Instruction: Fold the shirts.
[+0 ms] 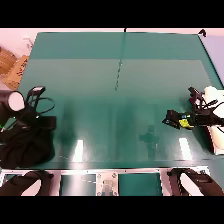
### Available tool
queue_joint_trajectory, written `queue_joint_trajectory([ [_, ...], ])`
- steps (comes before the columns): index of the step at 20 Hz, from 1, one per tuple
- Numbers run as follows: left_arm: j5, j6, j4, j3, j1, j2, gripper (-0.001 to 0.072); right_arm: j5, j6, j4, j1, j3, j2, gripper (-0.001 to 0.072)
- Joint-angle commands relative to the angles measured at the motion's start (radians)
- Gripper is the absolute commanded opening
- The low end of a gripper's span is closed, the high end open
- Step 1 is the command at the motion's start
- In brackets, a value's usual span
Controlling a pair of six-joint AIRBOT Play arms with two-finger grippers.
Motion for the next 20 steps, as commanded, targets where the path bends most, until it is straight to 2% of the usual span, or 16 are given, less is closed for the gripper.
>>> queue_joint_trajectory([
  [1, 0.000, -0.089, 0.291, -0.129, 0.000, 0.001, 0.0720, 0.000, 0.000, 0.000, 0.001, 0.000, 0.001, 0.0012],
  [5, 0.209, -0.089, 0.295, -0.296, 0.000, -0.002, 0.0720, 0.000, 0.000, 0.000, 0.001, 0.000, 0.001, 0.0013],
  [6, 0.245, -0.089, 0.294, -0.310, 0.000, -0.002, 0.0631, 0.000, 0.000, 0.000, 0.001, 0.000, 0.001, 0.0012],
  [7, 0.257, -0.087, 0.294, -0.311, 0.000, -0.002, 0.0295, 0.000, 0.000, 0.000, 0.001, 0.000, 0.001, 0.0013],
  [8, 0.253, -0.064, 0.293, -0.301, 0.000, -0.002, 0.0018, 0.000, 0.000, 0.000, 0.001, 0.000, 0.001, 0.0012],
  [11, 0.199, -0.004, 0.230, -0.159, 0.000, -0.001, 0.0020, 0.000, 0.000, 0.000, 0.001, 0.000, 0.001, 0.0013],
  [13, 0.151, 0.113, 0.035, 0.034, 0.000, -0.001, 0.0019, 0.001, 0.000, 0.000, 0.001, 0.000, 0.001, 0.0013],
  [15, 0.156, 0.193, -0.217, 0.237, -0.011, -0.001, 0.0018, 0.001, 0.000, 0.000, 0.001, 0.000, 0.001, 0.0013],
  [17, 0.221, 0.215, -0.348, 0.364, -0.090, -0.002, 0.0019, 0.000, 0.000, 0.000, 0.001, 0.000, 0.001, 0.0012],
  [20, 0.447, 0.315, -0.489, 0.405, -0.307, -0.012, 0.0020, 0.000, 0.000, 0.000, 0.000, 0.000, 0.000, 0.0013],
])
